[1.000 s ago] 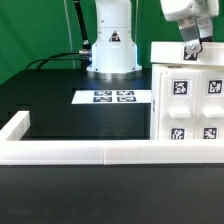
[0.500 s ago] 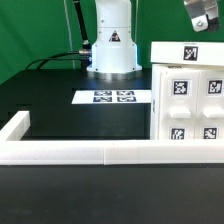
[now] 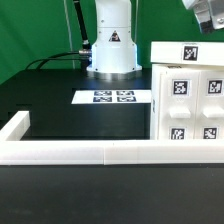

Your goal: Assemble cabinet

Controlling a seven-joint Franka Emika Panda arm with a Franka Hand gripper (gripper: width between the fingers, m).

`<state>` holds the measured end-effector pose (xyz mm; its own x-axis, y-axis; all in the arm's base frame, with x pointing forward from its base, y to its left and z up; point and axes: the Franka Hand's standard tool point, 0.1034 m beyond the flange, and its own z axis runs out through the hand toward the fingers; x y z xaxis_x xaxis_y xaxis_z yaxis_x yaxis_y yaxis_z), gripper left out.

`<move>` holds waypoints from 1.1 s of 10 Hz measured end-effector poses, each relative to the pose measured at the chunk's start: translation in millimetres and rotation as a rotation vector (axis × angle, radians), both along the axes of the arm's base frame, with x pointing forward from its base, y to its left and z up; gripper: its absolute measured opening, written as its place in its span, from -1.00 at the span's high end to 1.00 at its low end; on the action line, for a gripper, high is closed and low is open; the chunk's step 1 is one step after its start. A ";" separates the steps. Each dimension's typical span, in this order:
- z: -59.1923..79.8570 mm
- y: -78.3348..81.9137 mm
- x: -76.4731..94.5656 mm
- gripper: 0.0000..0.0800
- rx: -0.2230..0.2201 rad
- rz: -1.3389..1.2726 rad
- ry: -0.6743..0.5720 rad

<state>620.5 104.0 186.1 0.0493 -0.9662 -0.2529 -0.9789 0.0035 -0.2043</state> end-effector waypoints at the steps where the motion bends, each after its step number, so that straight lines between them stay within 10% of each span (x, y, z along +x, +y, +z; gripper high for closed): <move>1: 1.5 1.7 0.9 -0.99 -0.030 0.125 -0.024; 4: -0.7 5.2 -3.6 -0.99 -0.130 0.512 -0.086; 11: 2.0 5.6 -3.1 -0.99 -0.215 0.972 -0.185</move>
Offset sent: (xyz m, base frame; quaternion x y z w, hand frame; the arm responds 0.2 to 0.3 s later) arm -0.0053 0.0115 -0.0051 -0.0506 -0.0155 -0.2884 0.9561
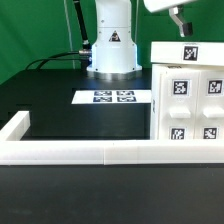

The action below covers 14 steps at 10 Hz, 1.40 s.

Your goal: Assemble cabinet

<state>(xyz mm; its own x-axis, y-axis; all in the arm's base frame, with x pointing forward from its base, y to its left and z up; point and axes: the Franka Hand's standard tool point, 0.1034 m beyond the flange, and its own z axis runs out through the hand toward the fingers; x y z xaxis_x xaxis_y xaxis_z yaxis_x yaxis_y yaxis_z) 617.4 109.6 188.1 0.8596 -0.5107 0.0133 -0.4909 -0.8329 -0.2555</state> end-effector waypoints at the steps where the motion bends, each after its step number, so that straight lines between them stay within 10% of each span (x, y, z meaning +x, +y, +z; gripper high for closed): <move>1: -0.1 -0.6 0.0 -0.99 -0.014 0.080 -0.018; 6: -1.2 -8.3 -0.1 -0.99 -0.217 0.824 -0.133; 14: -22.7 -17.5 -4.7 -0.99 -0.340 1.427 -0.122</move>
Offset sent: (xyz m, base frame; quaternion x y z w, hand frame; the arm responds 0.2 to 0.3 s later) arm -0.0033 0.0012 -0.0024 -0.0222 0.0202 -0.3532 0.9351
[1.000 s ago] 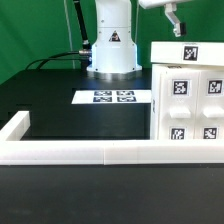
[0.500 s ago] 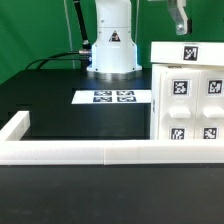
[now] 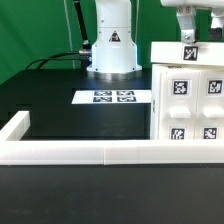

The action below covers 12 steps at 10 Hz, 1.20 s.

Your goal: Assemble cabinet

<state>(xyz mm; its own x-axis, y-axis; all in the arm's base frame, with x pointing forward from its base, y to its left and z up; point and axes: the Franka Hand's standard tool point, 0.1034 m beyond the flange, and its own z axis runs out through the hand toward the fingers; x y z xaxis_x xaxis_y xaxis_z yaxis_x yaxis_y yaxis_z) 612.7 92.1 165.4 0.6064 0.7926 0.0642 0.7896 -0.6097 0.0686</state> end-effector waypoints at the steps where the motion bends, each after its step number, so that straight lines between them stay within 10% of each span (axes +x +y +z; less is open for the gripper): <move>1: -3.7 -1.4 0.1 -0.99 -0.015 0.037 0.004; 5: -14.5 -2.2 -1.3 -0.99 -0.015 -0.020 0.022; 7: -14.8 -3.7 -1.1 -0.41 -0.015 -0.023 0.022; 12: -15.6 -6.3 -1.0 -0.39 0.006 -0.199 0.025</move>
Offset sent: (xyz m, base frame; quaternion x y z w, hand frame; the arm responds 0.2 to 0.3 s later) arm 0.0052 0.0016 -0.0112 0.0136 -0.0327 0.0069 0.9993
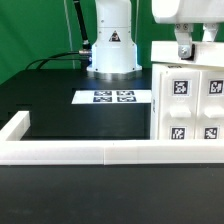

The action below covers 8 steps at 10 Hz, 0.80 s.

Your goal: Assemble cabinet

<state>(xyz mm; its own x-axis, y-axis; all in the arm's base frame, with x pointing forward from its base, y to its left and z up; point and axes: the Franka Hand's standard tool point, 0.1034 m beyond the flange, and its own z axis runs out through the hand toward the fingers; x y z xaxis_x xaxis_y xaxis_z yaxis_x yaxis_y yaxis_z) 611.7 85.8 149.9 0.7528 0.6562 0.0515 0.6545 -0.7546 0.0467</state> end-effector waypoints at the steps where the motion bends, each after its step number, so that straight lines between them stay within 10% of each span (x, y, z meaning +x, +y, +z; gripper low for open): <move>1: 0.0 -2.9 0.4 -0.39 0.018 -0.117 -0.002; 8: -2.3 -1.9 -4.0 -0.39 0.093 -0.842 -0.005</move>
Offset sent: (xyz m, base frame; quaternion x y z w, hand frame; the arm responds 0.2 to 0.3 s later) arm -0.0131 -0.0048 0.0023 0.0026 0.0204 0.2857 0.9581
